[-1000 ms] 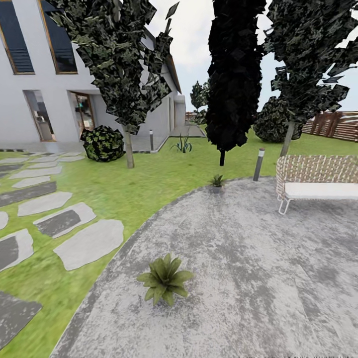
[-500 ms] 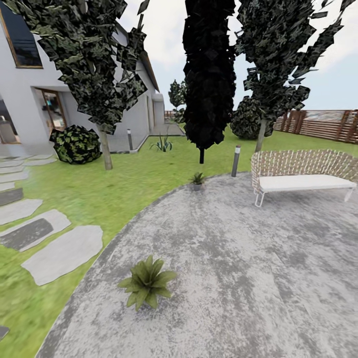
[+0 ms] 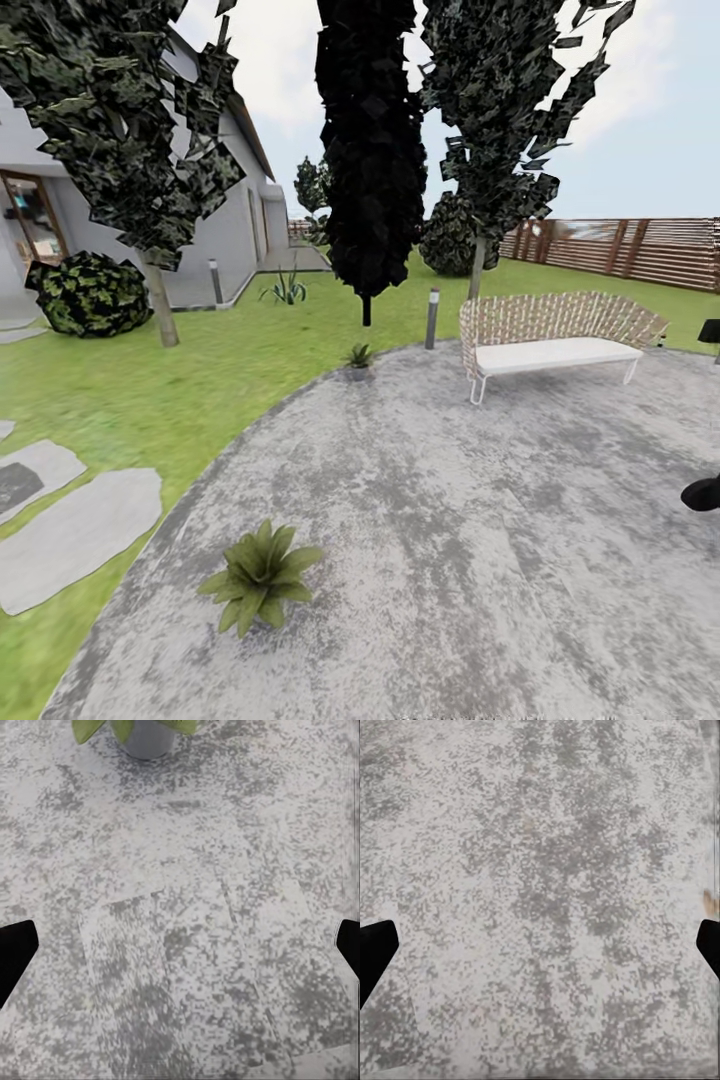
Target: Pick up the pesticide atomizer in the garden and spray insectifuge to fully cover both potted plants in the garden.
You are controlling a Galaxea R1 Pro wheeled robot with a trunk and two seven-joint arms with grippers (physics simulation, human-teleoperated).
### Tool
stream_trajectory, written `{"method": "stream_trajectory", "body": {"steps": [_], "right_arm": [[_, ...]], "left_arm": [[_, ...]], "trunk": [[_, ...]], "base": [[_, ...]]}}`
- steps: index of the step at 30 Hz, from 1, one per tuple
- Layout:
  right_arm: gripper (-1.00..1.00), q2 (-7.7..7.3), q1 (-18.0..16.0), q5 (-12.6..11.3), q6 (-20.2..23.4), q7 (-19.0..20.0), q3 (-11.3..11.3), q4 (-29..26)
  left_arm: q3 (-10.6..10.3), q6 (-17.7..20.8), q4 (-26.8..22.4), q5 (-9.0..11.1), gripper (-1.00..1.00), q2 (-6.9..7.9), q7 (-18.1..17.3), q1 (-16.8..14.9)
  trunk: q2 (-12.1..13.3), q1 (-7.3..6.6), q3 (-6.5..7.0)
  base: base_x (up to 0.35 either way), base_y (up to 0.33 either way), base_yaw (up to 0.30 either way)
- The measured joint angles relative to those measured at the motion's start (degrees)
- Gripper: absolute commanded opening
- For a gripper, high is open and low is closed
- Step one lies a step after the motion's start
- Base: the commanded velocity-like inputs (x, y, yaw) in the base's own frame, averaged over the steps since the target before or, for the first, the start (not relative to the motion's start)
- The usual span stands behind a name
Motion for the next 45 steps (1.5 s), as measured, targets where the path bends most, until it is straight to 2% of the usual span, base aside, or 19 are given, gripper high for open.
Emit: {"method": "stream_trajectory", "body": {"steps": [19, 30, 37, 45], "right_arm": [[1.00, 0.02, 0.0, 0.1, 0.0, -0.1, 0.1, 0.0], [1.00, 0.09, 0.0, 0.1, 0.1, -0.1, 0.1, 0.2], [1.00, 0.09, 0.0, 0.0, 0.0, -0.1, -0.1, 3.6], [1.00, 0.09, 0.0, 0.0, -0.1, -0.1, -0.1, 4.0]], "left_arm": [[0.1, 0.0, 0.0, 0.0, 1.00, 0.00, 0.0, 0.0], [0.2, 0.0, 0.0, 0.0, 1.00, 0.09, 0.0, 0.0], [0.3, 0.0, 0.0, 0.2, 1.00, 0.10, 0.0, 0.0], [0.3, 0.0, 0.0, 0.0, 1.00, 0.10, 0.0, 0.0]], "trunk": [[0.0, -0.02, -0.51], [0.0, -0.04, -0.76], [0.0, -0.04, -0.91], [0.0, -0.04, -1.09]], "base": [[0.042, 0.000, -0.275], [0.307, 0.000, -0.275], [0.336, 0.000, -0.275], [0.337, 0.000, -0.275]]}}
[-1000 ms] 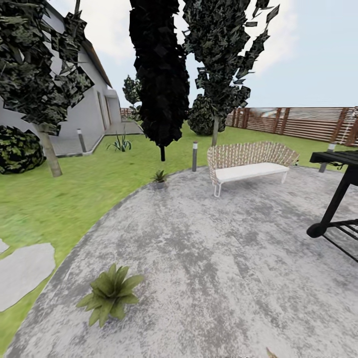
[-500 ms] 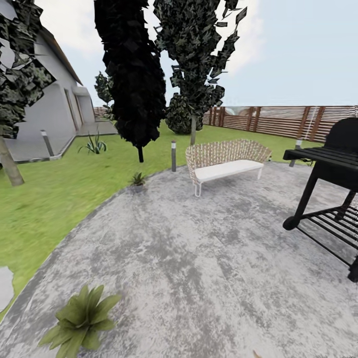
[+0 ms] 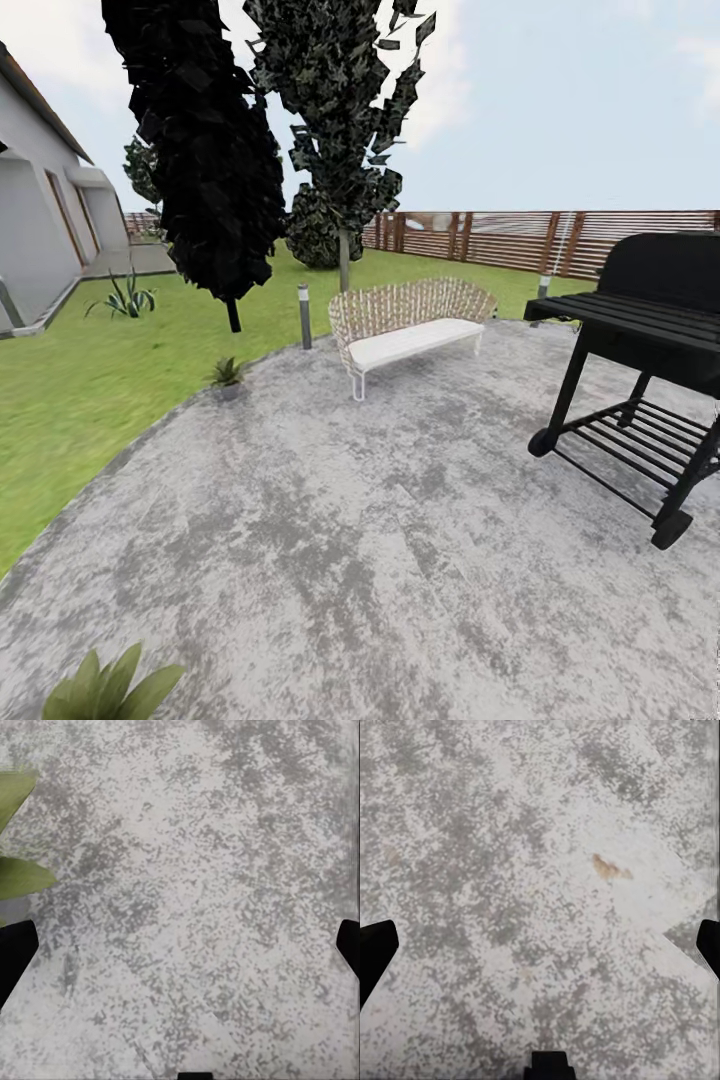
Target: Pick up the pesticide atomizer in the garden and spray insectifuge to fully cover both potted plants in the garden.
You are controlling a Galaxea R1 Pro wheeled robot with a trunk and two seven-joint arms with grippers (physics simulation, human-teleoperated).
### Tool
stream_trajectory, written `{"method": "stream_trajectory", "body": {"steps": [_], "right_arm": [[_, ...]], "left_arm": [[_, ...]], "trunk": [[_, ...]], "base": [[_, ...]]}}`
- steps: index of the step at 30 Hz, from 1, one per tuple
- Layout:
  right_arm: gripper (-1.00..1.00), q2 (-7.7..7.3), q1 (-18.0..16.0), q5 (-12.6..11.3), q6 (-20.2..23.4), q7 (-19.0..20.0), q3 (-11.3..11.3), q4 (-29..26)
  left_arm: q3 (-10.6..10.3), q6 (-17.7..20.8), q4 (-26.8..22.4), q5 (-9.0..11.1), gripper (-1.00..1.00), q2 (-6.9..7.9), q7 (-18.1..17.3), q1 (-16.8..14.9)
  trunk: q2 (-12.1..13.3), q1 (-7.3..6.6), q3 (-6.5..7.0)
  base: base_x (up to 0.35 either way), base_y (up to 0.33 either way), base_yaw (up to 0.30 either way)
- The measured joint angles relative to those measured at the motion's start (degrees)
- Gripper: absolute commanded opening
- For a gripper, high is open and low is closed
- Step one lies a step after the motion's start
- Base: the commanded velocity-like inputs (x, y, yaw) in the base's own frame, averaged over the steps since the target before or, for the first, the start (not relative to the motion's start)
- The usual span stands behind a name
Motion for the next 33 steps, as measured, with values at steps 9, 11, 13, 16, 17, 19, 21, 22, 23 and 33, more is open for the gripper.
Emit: {"method": "stream_trajectory", "body": {"steps": [9, 11, 13, 16, 17, 19, 21, 22, 23, 33], "right_arm": [[1.00, 0.00, 0.0, 0.0, 0.0, 0.0, 0.0, 0.1], [1.00, 0.03, 0.0, 0.0, 0.1, 0.0, 0.0, 0.1], [1.00, 0.07, 0.0, 0.1, 0.1, 0.0, 0.1, 0.3], [1.00, 0.09, 0.0, 0.2, 0.1, 0.2, 0.4, 0.4], [1.00, 0.10, 0.0, 0.3, 0.1, 0.3, 0.4, 0.4], [1.00, 0.10, 0.0, 0.3, 0.1, 0.4, 0.5, 0.4], [1.00, 0.10, 0.0, 0.3, 0.1, 0.4, 0.5, 0.4], [1.00, 0.10, 0.0, 0.3, 0.1, 0.4, 0.5, 0.4], [1.00, 0.10, 0.0, 0.3, 0.1, 0.4, 0.5, 0.4], [1.00, 0.02, 0.0, 0.3, 0.0, 0.0, 0.5, 0.4]], "left_arm": [[0.0, 0.0, 0.0, 0.1, 1.00, 0.09, 0.0, 0.1], [0.1, 0.0, 0.0, 0.1, 1.00, 0.09, 0.0, 0.1], [0.1, 0.0, 0.0, 0.1, 1.00, 0.09, 0.0, 0.1], [0.1, 0.0, 0.0, 0.1, 1.00, 0.10, 0.0, 0.1], [0.1, 0.0, 0.0, 0.1, 1.00, 0.10, 0.0, 0.1], [0.1, 0.0, 0.0, 0.1, 1.00, 0.11, 0.0, 0.1], [0.1, 0.0, 0.0, 0.2, 1.00, 0.14, 0.0, 0.1], [0.1, 0.0, 0.0, 0.2, 1.00, 0.15, 0.0, 0.1], [0.1, 0.0, 0.0, 0.3, 1.00, 0.16, 0.0, 0.1], [0.3, -0.1, 0.0, 0.4, 1.00, 0.19, 0.0, 0.1]], "trunk": [[0.0, 0.00, -0.16], [0.0, 0.00, -0.17], [0.0, 0.00, -0.17], [0.0, 0.00, -0.17], [0.0, 0.00, -0.17], [0.0, 0.00, -0.17], [0.0, 0.00, -0.17], [0.0, 0.00, -0.17], [0.0, 0.00, -0.17], [0.0, 0.00, -0.17]], "base": [[0.337, 0.000, -0.201], [0.338, 0.000, -0.028], [0.338, 0.000, -0.011], [0.338, 0.000, -0.004], [0.338, 0.000, -0.002], [0.338, 0.000, -0.001], [0.338, 0.000, 0.000], [0.338, 0.000, 0.000], [0.338, 0.000, 0.000], [0.338, 0.000, 0.000]]}}
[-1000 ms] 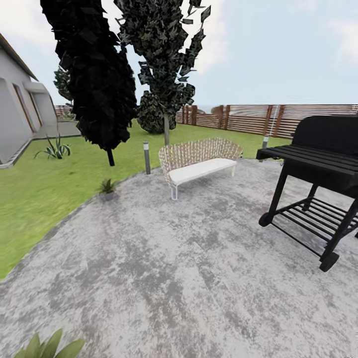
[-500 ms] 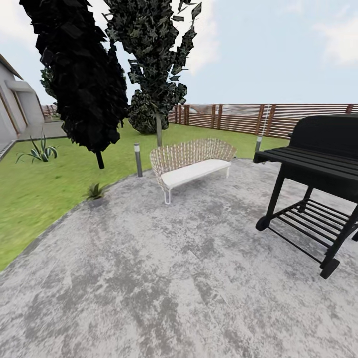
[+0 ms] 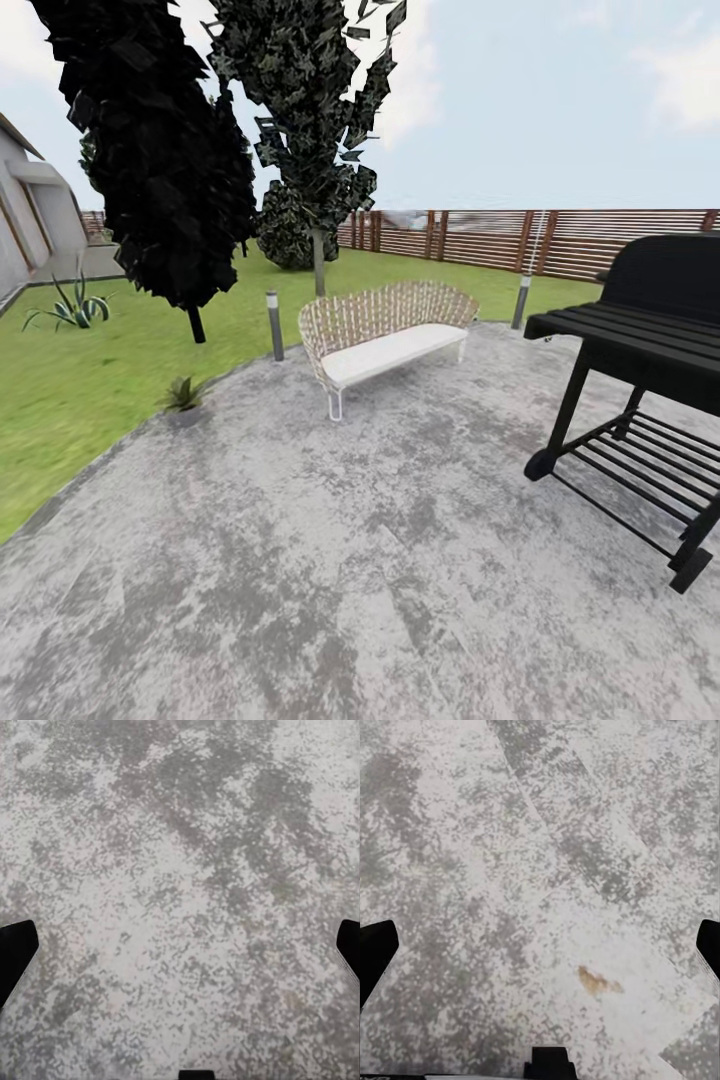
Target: Pick up the pesticide atomizer in the garden and spray insectifuge to fully cover both potted plants in the garden.
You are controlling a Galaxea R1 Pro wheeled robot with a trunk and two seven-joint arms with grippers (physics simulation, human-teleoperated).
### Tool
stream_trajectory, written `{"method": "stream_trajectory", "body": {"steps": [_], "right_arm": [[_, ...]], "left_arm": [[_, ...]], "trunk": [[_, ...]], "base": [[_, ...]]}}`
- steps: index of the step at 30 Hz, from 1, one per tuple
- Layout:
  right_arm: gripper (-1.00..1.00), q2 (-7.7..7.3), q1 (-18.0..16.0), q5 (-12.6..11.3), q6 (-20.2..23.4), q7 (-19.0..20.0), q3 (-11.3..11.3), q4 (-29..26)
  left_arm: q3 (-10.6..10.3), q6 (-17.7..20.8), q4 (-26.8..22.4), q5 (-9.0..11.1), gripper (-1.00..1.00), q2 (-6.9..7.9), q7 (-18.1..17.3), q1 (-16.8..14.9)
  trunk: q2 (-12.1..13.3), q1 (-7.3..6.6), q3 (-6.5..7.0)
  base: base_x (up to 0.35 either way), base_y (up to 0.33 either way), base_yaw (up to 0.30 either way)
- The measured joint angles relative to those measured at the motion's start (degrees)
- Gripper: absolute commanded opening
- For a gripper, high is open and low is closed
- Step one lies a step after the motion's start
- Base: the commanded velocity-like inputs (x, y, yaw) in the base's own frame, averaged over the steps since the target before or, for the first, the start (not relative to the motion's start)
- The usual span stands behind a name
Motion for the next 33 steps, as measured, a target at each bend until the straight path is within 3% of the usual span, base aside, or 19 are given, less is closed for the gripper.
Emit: {"method": "stream_trajectory", "body": {"steps": [33], "right_arm": [[1.00, -0.01, 0.0, 0.0, 0.0, 0.0, -0.1, 0.0]], "left_arm": [[0.0, 0.0, 0.0, -0.1, 1.00, -0.14, 0.0, 0.0]], "trunk": [[0.0, 0.02, 0.00]], "base": [[0.322, 0.000, 0.000]]}}
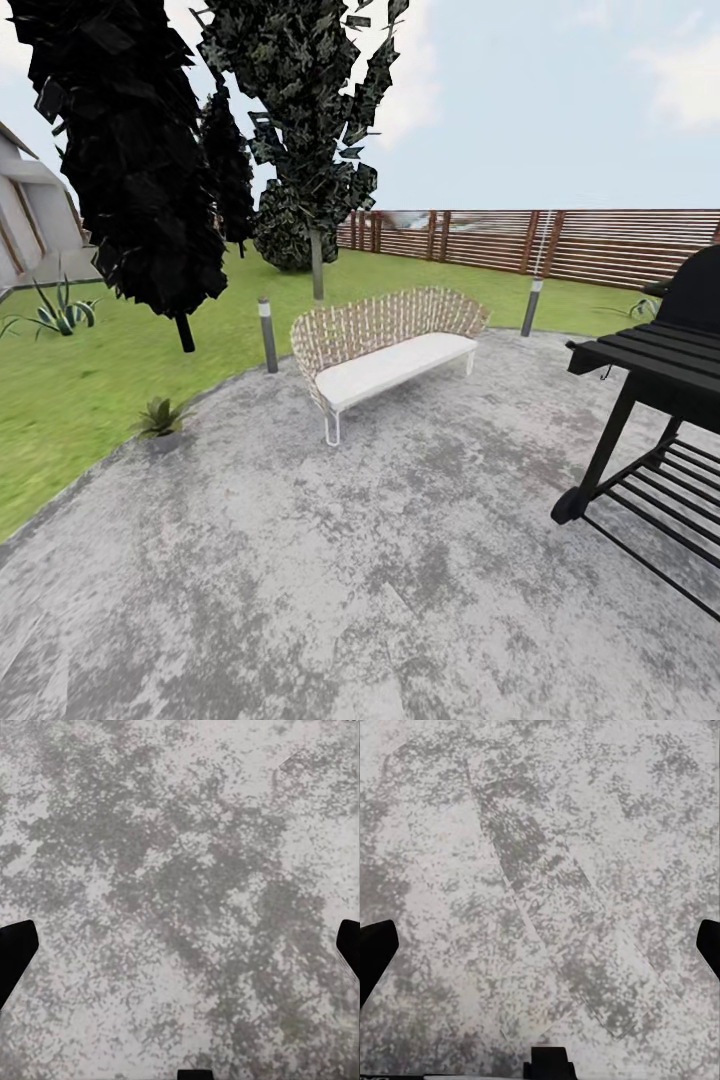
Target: Pick up the pesticide atomizer in the garden and spray insectifuge to fully cover both potted plants in the garden.
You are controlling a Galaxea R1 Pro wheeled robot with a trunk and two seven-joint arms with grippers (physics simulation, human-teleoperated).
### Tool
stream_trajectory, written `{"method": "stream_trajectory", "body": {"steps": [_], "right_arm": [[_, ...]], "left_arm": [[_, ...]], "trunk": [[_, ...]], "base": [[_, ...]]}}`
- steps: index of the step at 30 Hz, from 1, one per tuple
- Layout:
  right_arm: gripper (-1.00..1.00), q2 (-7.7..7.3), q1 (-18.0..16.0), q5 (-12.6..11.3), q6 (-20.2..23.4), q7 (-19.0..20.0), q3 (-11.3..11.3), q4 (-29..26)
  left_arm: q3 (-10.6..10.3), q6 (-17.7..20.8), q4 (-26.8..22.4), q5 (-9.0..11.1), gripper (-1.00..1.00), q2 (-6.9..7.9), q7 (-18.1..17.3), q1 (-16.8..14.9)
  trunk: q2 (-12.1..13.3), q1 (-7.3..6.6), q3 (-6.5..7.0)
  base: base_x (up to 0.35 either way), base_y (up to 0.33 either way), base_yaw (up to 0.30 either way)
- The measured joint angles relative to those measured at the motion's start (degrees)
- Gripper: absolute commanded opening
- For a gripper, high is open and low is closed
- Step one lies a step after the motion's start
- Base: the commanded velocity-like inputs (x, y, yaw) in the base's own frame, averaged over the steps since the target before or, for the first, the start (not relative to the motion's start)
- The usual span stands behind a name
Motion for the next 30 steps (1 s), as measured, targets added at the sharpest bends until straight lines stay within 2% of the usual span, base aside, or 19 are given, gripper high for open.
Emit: {"method": "stream_trajectory", "body": {"steps": [15, 30], "right_arm": [[1.00, -0.09, 0.0, 0.0, 0.0, 0.0, -0.3, 0.0], [1.00, 0.15, -0.1, -0.1, 0.0, 0.0, -0.1, -1.6]], "left_arm": [[-0.5, -0.1, -0.1, -0.1, 1.00, -0.04, -0.5, 0.0], [-0.2, 0.5, -0.4, 0.0, 1.00, -0.04, -0.3, -0.7]], "trunk": [[0.0, 0.02, 0.00], [-6.0, 3.30, -2.68]], "base": [[0.012, 0.000, 0.000], [0.000, 0.000, 0.000]]}}
